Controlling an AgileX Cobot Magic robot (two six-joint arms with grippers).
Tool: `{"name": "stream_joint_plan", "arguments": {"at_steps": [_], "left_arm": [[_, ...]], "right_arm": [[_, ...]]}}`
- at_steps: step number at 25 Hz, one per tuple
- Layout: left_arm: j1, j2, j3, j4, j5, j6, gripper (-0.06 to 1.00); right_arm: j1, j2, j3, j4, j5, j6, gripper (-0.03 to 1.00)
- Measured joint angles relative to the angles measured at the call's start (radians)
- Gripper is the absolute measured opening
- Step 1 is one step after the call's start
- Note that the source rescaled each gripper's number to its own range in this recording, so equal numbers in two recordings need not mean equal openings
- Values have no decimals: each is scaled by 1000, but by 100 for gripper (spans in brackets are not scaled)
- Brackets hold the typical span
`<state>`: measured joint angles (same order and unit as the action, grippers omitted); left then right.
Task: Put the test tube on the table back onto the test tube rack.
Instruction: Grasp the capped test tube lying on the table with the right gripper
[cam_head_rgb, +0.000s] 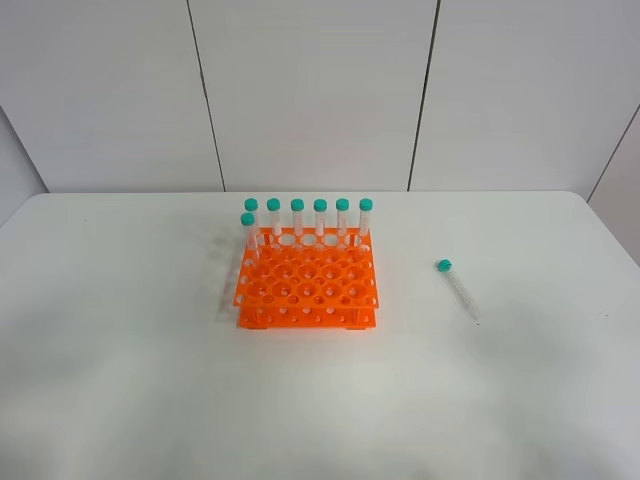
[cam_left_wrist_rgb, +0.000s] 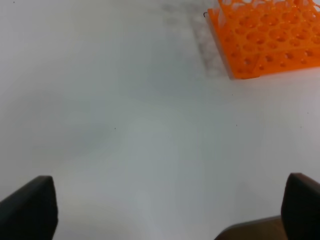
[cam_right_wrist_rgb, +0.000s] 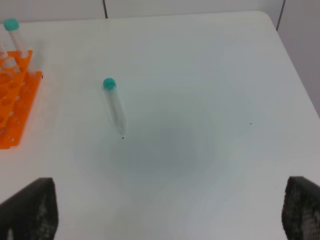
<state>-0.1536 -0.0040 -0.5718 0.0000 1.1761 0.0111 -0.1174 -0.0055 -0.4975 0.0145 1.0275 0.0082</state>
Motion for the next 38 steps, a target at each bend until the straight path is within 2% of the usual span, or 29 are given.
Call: {"name": "stream_joint_plan", "arguments": {"at_steps": [4,9,13,15,20,25,30,35,38], "left_arm": [[0,0,0,0,0,0,100],[0,0,0,0,0,0,100],[0,0,0,0,0,0,100],[0,0,0,0,0,0,100],[0,0,0,0,0,0,100],[0,0,0,0,0,0,100],[0,0,0,0,0,0,100],[0,0,0,0,0,0,100],[0,0,0,0,0,0,100]], "right_arm": [[0,0,-44,0,-2,2,100],[0,131,-239,0,-84,2,100],[0,402,-403,10,-137,-48,100],[0,567,-495,40,-132,-90,100],[0,976,-715,145,-55,-210,100],[0,1368,-850,210,3,-230,100],[71,1648,-897,157,23,-233,100],[185,1831,-898,10,-34,-192,100],[216,1891,-899,-15,-64,-163,100]]}}
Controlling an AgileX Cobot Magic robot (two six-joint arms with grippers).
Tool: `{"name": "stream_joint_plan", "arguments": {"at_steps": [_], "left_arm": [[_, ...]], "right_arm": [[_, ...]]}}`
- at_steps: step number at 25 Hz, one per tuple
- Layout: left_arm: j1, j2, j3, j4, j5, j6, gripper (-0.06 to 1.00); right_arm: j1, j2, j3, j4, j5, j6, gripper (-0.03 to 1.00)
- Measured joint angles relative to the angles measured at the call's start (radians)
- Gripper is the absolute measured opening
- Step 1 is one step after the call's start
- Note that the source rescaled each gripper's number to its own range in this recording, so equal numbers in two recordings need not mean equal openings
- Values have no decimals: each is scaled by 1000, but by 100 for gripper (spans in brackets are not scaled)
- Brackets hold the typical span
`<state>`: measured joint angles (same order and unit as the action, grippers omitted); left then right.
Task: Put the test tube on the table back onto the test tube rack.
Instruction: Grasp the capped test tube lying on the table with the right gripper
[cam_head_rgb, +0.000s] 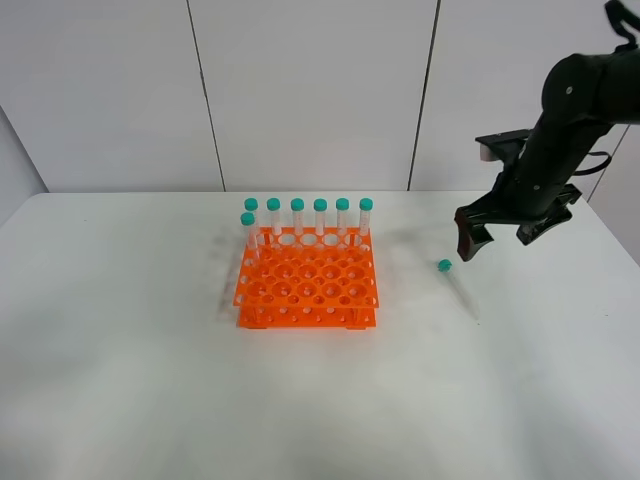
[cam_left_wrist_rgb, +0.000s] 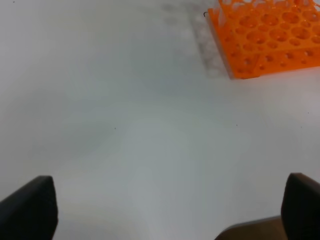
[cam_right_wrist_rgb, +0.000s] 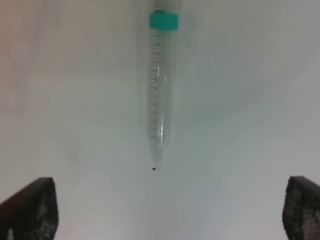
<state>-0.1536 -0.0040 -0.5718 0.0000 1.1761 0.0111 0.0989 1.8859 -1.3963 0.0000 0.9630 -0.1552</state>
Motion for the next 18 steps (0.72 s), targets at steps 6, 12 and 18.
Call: {"name": "stream_joint_plan", "arguments": {"at_steps": [6,12,18], "left_arm": [[0,0,0,0,0,0,100],[0,0,0,0,0,0,100],[0,0,0,0,0,0,100]], "right_arm": [[4,67,0,6,-59,12,100],[4,127,-1,11,-78,13,100],[4,209,-1,15,-91,13,100]]}}
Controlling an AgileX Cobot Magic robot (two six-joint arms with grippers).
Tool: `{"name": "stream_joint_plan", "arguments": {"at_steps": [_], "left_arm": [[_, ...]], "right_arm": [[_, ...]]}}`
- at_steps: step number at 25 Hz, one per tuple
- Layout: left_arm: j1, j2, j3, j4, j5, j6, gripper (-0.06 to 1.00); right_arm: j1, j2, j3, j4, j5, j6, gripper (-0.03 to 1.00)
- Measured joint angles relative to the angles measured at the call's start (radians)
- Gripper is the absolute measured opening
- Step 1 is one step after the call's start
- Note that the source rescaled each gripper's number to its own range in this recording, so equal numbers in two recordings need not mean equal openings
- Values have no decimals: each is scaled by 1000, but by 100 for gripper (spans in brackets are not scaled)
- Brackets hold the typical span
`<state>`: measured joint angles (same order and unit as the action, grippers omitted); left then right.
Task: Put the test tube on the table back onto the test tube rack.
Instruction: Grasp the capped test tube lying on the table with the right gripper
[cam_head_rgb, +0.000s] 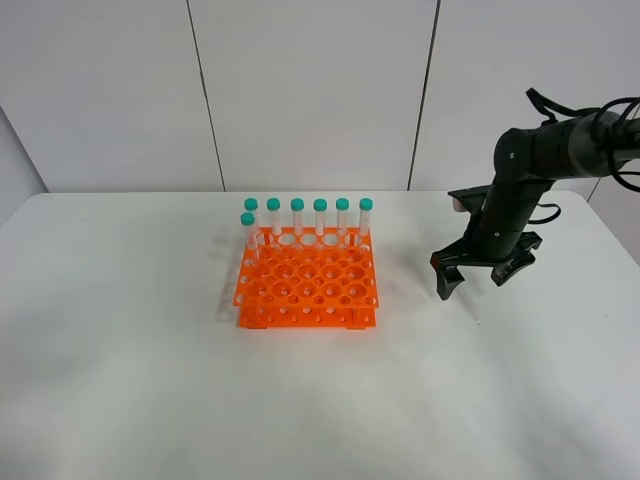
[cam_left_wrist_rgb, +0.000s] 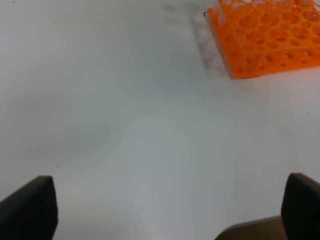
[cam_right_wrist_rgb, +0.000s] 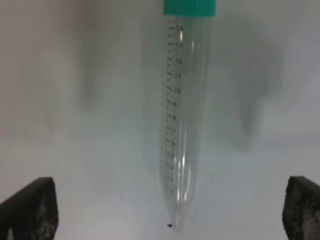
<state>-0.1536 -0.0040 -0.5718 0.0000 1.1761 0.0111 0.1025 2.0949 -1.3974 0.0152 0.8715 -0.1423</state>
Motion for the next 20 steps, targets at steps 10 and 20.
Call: {"name": "stream_joint_plan", "arguments": {"at_steps": [10,20], "left_arm": [[0,0,0,0,0,0,100],[0,0,0,0,0,0,100]], "right_arm": [[0,34,0,2,-54,0,94],[0,53,0,3,-65,0,92]]}}
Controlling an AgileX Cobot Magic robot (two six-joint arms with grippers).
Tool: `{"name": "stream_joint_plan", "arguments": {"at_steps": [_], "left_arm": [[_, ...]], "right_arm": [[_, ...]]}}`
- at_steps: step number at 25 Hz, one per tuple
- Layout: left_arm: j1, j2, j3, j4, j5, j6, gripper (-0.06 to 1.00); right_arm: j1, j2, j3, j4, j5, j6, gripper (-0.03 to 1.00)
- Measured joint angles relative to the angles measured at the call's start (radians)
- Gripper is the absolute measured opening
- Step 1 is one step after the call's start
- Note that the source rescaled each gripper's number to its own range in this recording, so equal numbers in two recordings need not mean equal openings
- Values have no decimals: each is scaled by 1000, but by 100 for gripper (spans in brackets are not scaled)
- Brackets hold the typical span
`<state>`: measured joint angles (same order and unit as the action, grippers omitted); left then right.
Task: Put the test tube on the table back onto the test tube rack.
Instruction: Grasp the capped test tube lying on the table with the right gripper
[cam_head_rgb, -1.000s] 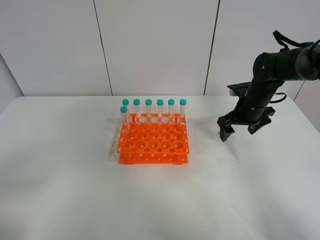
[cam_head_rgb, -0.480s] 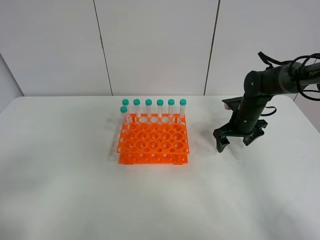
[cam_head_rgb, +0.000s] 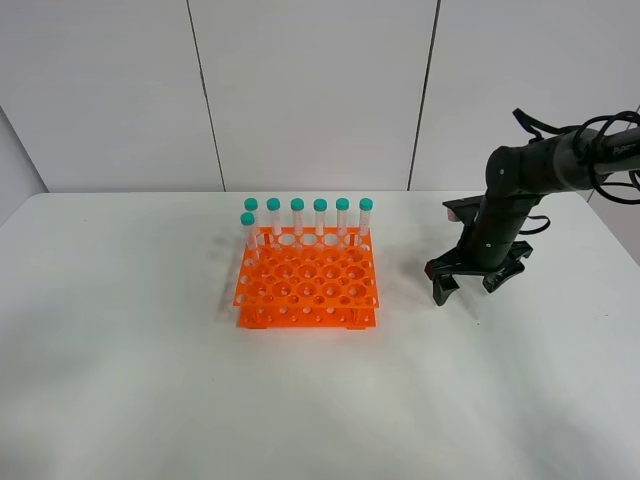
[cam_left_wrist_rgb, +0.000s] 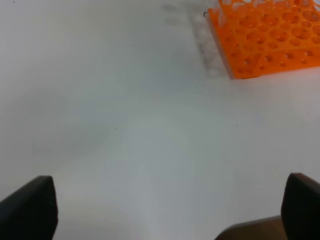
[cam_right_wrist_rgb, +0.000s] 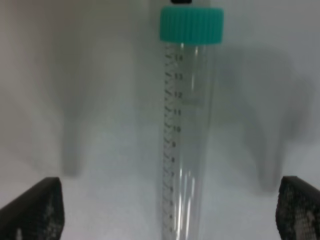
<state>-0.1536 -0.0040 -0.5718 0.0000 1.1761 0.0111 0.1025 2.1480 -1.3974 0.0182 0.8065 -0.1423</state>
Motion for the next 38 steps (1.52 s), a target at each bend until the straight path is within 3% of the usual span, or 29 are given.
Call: {"name": "stream_joint_plan", "arguments": {"at_steps": [38], "left_arm": [[0,0,0,0,0,0,100]], "right_arm": [[0,1,0,3,26,45,91]]}}
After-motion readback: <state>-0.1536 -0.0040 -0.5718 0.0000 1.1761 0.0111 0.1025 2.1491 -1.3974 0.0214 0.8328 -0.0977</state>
